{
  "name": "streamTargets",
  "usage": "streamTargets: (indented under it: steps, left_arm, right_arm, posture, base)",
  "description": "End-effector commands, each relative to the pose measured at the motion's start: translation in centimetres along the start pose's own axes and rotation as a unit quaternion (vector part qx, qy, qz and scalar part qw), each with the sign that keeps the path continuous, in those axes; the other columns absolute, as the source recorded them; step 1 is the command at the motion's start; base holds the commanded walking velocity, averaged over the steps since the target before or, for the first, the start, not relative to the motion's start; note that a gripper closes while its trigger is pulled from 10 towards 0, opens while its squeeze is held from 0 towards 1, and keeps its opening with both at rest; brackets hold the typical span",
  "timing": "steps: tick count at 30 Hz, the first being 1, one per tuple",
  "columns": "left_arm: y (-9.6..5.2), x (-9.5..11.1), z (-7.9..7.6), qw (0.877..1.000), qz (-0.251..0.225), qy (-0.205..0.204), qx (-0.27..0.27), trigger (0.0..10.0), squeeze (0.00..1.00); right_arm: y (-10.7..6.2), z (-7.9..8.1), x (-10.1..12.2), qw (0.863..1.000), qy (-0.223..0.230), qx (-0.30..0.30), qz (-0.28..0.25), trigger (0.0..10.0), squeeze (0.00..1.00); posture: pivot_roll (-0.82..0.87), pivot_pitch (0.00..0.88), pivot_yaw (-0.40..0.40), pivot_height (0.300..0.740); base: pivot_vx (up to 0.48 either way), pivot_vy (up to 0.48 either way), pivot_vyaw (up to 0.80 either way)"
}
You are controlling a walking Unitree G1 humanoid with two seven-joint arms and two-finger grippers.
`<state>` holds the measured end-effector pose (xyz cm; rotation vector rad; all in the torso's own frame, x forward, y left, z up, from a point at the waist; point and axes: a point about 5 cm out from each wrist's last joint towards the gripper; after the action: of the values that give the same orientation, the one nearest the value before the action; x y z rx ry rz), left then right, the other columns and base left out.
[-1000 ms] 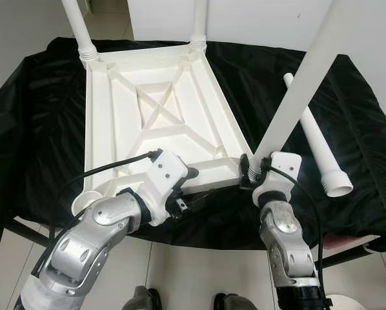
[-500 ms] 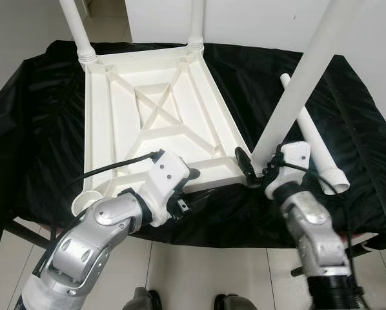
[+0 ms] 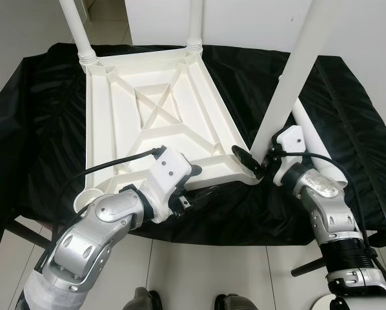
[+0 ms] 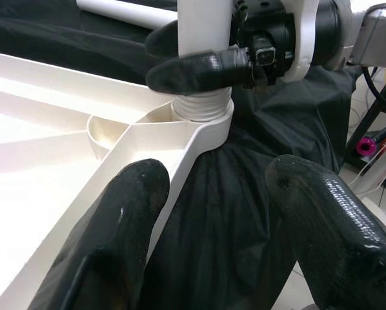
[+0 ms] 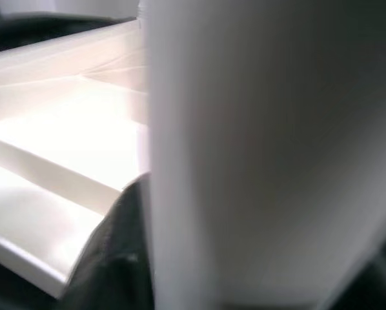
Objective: Building children table
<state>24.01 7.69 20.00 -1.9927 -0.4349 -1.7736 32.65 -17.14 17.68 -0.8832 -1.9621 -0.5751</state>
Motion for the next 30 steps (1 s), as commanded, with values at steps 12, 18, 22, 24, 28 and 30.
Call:
streamTargets:
  steps: [12, 18, 22, 24, 28, 30]
  left_arm:
    - [-0.2, 0.1, 0.3, 1.0, 0.001, 0.003, 0.013, 10.0, 0.0]
    - [-0.3, 0.1, 0.4, 1.0, 0.002, 0.004, 0.014, 10.0, 0.0]
    - [-0.4, 0.0, 0.3, 1.0, 0.003, 0.003, 0.016, 10.0, 0.0]
    - [-0.4, 0.0, 0.2, 1.0, 0.003, 0.002, 0.016, 10.0, 0.0]
    - [-0.4, -0.1, 0.2, 1.0, 0.003, 0.002, 0.018, 10.0, 0.0]
    - [-0.5, -0.2, 0.2, 1.0, 0.003, 0.002, 0.019, 10.0, 0.0]
  right_arm:
    - [-0.7, 0.5, -2.3, 0.998, 0.049, 0.028, 0.03, 10.0, 0.0]
    - [-0.3, -0.1, -2.3, 0.996, 0.061, -0.041, 0.05, 10.0, 0.0]
    - [0.1, 0.0, -1.9, 0.989, 0.08, -0.101, 0.067, 10.0, 0.0]
    - [0.3, 0.5, -1.6, 0.985, 0.091, -0.126, 0.07, 10.0, 0.0]
    - [0.6, 1.4, -1.1, 0.975, 0.111, -0.174, 0.083, 10.0, 0.0]
    - [0.7, 2.6, -0.7, 0.964, 0.118, -0.22, 0.096, 10.0, 0.0]
  posture:
    - [-0.15, 0.148, 0.048, 0.74]
    - [-0.15, 0.153, 0.046, 0.74]
    - [-0.14, 0.151, 0.04, 0.74]
    - [-0.14, 0.148, 0.031, 0.74]
    - [-0.14, 0.144, 0.027, 0.74]
    - [-0.14, 0.136, 0.018, 0.74]
  base:
    - [0.0, 0.0, 0.0]
    - [0.0, 0.0, 0.0]
    - [0.0, 0.0, 0.0]
    - [0.0, 0.0, 0.0]
    - [0.0, 0.0, 0.0]
    - [0.0, 0.0, 0.0]
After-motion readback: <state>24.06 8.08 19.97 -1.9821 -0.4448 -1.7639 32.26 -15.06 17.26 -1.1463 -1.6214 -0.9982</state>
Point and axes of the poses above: a point about 5 cm out from each wrist's last joint towards the gripper, its own y axis pointing out of the wrist towards the gripper, its own x axis along the axis of the wrist's last joint, z = x × y, and after that the axes turned 15 degrees about -y, right-handed
